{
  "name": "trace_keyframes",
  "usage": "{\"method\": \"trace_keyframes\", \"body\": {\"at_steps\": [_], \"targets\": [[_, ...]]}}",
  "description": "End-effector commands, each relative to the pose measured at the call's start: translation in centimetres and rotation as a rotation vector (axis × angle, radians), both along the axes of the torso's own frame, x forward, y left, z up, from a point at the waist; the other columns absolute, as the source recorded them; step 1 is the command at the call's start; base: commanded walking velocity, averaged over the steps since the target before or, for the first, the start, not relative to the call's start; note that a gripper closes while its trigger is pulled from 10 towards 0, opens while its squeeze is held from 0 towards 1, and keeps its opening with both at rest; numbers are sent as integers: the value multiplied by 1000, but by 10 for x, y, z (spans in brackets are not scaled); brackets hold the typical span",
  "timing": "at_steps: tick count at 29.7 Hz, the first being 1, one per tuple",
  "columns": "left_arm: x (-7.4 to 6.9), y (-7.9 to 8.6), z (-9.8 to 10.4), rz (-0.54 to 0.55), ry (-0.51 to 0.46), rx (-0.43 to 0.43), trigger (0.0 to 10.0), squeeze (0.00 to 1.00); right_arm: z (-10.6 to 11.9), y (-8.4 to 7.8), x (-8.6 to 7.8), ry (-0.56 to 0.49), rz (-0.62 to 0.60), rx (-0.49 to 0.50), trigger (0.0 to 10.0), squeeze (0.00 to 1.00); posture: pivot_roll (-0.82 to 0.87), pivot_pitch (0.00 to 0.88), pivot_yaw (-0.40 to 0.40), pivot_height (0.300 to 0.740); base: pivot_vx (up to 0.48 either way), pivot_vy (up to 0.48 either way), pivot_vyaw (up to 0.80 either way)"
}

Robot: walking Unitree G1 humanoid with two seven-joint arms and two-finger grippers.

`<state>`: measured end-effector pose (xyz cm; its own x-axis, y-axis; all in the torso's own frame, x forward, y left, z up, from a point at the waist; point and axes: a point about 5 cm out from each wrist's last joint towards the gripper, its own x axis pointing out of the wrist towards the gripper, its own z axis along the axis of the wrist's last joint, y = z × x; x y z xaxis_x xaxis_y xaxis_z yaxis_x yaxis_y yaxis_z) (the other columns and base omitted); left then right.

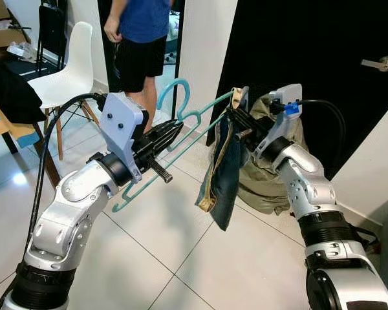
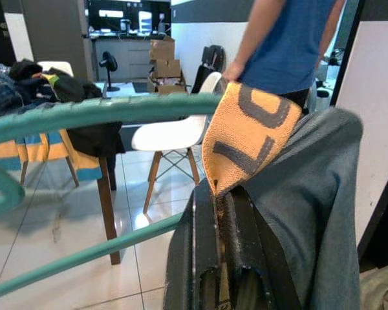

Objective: Hang hanger

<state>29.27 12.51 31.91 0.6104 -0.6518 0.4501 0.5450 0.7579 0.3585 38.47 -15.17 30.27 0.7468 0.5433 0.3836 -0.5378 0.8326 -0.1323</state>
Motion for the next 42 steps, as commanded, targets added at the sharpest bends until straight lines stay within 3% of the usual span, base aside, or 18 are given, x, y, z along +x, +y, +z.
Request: {"method": "trace_keyframes", "body": {"at_steps": [1,4,5,16,17,18,19,39,40,42], "targets": [[-3,-2,7,-18,-31,-21,10000,0,-1,-1,-1,-1,4,-9,10000,1000,-3,201,-128,740,0,0,0],[-3,-2,7,-19,-31,-21,10000,0,-1,-1,-1,-5,0,-10,10000,980,-1,201,-129,740,0,0,0],[-4,-2,8,-18,-32,-21,10000,0,0,-1,-1,-4,-5,-8,10000,0,0,200,-130,740,0,0,0],[-4,-2,8,-18,-32,-23,10000,0,0,-1,1,1,-20,-18,10000,0,-2,199,-131,740,0,0,0],[-4,-2,8,-20,-32,-23,10000,0,0,-2,2,3,-32,-20,8078,0,-2,198,-130,740,0,0,0],[-4,-2,8,-20,-32,-23,10000,0,0,-2,2,3,-32,-20,8078,0,-2,198,-130,740,0,0,0],[-4,-3,8,-23,-33,-23,10000,0,2,-2,3,1,-48,-11,0,0,-2,194,-131,740,0,0,0],[-4,-2,1,-17,-14,-21,10000,0,21,-11,8,-37,-142,90,0,0,2,181,-129,740,0,0,0],[-4,0,-1,-3,-6,-22,10000,0,30,-16,6,-61,-159,118,4784,0,3,183,-127,740,0,0,0],[-4,0,-1,-3,-6,-22,10000,0,30,-16,6,-61,-159,118,4784,0,3,183,-127,740,0,0,0]]}}
